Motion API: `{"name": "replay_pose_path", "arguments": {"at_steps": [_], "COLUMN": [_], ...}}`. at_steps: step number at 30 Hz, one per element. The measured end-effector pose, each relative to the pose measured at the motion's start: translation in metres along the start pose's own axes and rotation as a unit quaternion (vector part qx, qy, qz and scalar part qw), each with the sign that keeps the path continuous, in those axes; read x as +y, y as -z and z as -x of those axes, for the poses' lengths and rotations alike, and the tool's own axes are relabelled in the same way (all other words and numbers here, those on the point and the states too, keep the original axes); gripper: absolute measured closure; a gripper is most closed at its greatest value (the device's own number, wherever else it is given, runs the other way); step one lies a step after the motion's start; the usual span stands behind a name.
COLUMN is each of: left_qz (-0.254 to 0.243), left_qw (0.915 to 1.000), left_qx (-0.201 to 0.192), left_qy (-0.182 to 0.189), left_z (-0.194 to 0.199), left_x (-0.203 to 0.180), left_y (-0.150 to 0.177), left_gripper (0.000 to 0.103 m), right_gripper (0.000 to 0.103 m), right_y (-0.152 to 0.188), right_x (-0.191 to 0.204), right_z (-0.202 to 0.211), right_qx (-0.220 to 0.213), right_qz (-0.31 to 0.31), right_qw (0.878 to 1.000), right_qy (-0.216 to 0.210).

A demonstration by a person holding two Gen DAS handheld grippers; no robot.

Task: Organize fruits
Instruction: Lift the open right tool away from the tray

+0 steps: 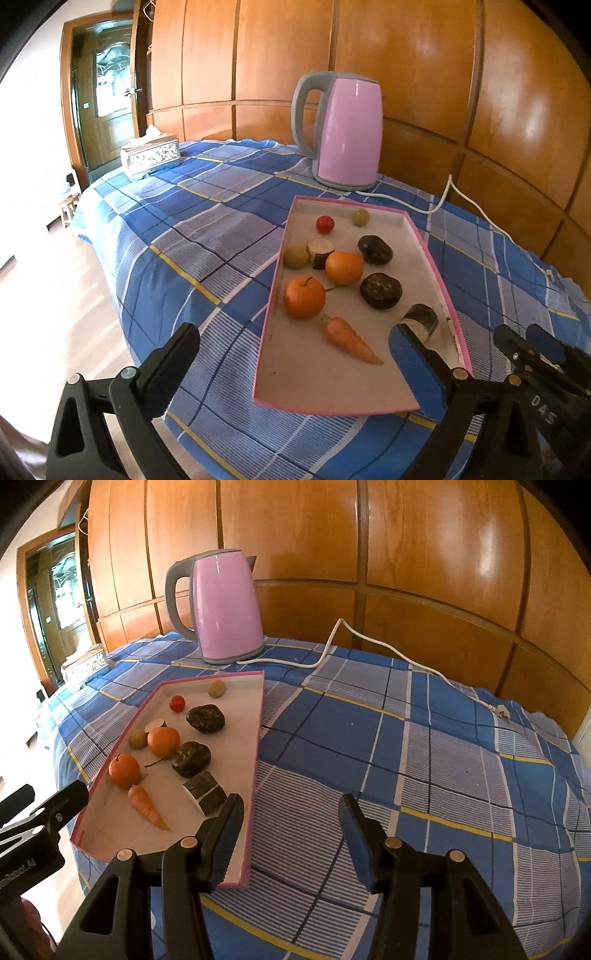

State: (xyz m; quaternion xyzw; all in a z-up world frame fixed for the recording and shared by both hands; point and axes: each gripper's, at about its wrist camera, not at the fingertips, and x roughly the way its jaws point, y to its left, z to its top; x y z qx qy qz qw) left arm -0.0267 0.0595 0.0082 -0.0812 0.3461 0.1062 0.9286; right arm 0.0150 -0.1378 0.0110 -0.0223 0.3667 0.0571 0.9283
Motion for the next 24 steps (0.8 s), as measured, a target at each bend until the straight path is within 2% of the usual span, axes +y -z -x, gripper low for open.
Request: {"name": "replay_pose_path", "arguments": {"at_steps": [24], "left_qz": [-0.007], "left_qw": [0.9999], "left_qx": [0.009], "left_qy": [0.013], "left_z": [-0.0055], "left_x": [-0.0015], "left_y": [0.0017], "left_gripper": [0.003], "right_gripper": [0.049], "right_y": [0.0026], "right_x": [0.0026], "right_z": [-0.0038], "right_qx": [0.003], "right_qz": [0.003], "right_qw": [1.0], "right_qy": [0.0]}}
